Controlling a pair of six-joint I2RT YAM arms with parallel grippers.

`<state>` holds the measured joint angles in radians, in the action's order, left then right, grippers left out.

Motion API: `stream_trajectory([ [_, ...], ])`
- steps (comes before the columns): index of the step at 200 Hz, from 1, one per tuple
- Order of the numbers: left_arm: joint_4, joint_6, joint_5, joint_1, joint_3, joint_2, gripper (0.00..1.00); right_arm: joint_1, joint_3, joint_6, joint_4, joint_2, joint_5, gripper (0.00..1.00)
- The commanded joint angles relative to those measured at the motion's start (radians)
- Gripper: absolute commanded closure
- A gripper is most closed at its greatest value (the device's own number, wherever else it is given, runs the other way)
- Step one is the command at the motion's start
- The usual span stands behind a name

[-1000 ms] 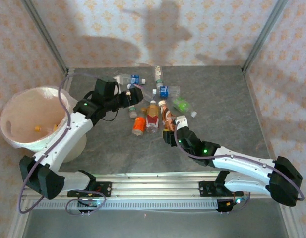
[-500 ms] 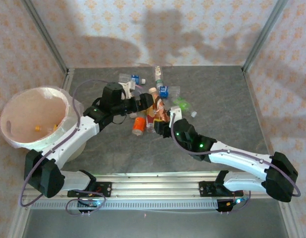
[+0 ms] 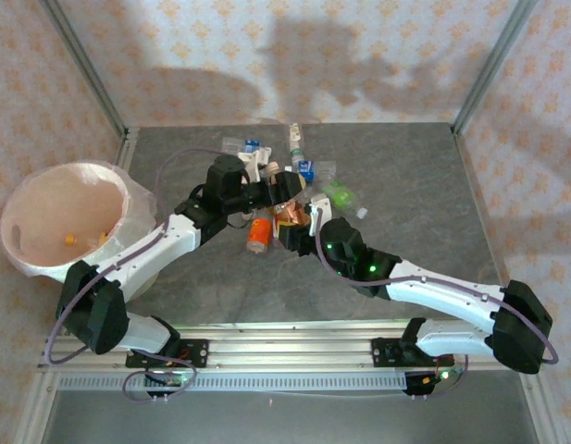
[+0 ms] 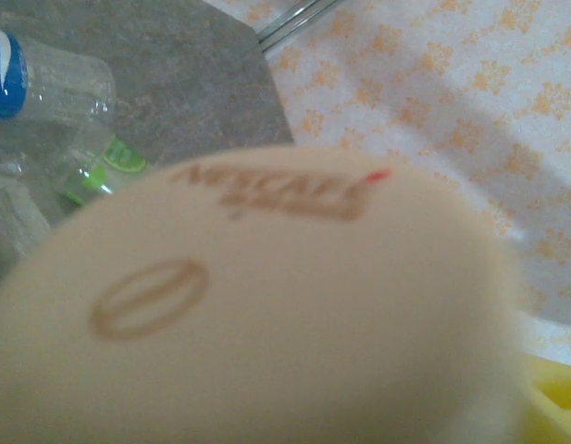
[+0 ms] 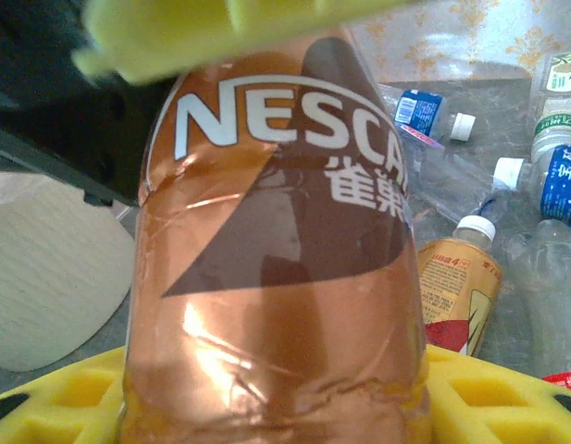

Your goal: Put the plastic bottles in the bin

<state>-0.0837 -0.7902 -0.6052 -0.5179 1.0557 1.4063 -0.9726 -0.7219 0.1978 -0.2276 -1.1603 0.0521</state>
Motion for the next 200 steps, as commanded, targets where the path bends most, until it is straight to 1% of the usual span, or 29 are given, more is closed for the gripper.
stream_trajectory([
  [1, -0.048, -0.012, -0.037, -0.008, 0.01, -0.005, 0.2, -0.004, -0.029, 0.01, -0.047, 0.004, 0.006, 0.58],
  [17, -0.051, -0.015, -0.038, -0.007, 0.009, -0.006, 0.28, -0.004, -0.03, 0.014, -0.046, 0.003, 0.008, 0.58],
  [29, -0.048, -0.018, -0.036, -0.007, 0.006, -0.007, 0.28, -0.003, -0.031, 0.015, -0.043, 0.002, 0.011, 0.58],
  [46, -0.044, -0.014, -0.034, -0.007, 0.004, -0.005, 0.32, -0.004, -0.035, 0.02, -0.045, -0.002, 0.026, 0.56],
  [58, -0.036, -0.009, -0.019, -0.007, 0.004, -0.008, 0.33, -0.003, -0.039, 0.023, -0.046, -0.007, 0.033, 0.51],
  [69, -0.029, -0.005, 0.002, -0.007, 0.005, -0.009, 0.33, -0.003, -0.039, 0.03, -0.045, -0.012, 0.039, 0.42],
  [79, -0.013, -0.001, 0.011, -0.008, 0.015, -0.009, 0.32, -0.003, -0.04, 0.029, -0.039, -0.014, 0.04, 0.32],
  [87, 0.004, 0.005, 0.019, -0.007, 0.027, -0.006, 0.33, -0.003, -0.042, 0.014, -0.031, -0.016, 0.026, 0.24],
  [95, 0.016, 0.007, 0.029, -0.006, 0.034, -0.002, 0.33, -0.002, -0.046, -0.002, -0.02, -0.019, 0.008, 0.18],
  [105, 0.019, 0.008, 0.042, -0.006, 0.038, 0.0, 0.35, -0.003, -0.054, -0.015, 0.005, -0.018, 0.001, 0.0],
  [125, 0.022, 0.006, 0.065, -0.004, 0.041, 0.003, 0.38, -0.003, -0.059, -0.014, 0.031, -0.011, 0.028, 0.01],
  [145, 0.045, 0.015, 0.093, 0.003, 0.048, -0.004, 0.39, -0.003, -0.044, -0.032, 0.025, 0.013, 0.023, 0.01],
  [174, 0.178, 0.074, 0.143, 0.023, 0.107, -0.012, 0.41, -0.003, -0.046, -0.101, 0.069, 0.044, -0.027, 0.01],
  [200, 0.254, 0.102, 0.174, 0.039, 0.155, -0.023, 0.41, -0.003, -0.049, -0.121, 0.117, 0.066, 0.002, 0.01],
])
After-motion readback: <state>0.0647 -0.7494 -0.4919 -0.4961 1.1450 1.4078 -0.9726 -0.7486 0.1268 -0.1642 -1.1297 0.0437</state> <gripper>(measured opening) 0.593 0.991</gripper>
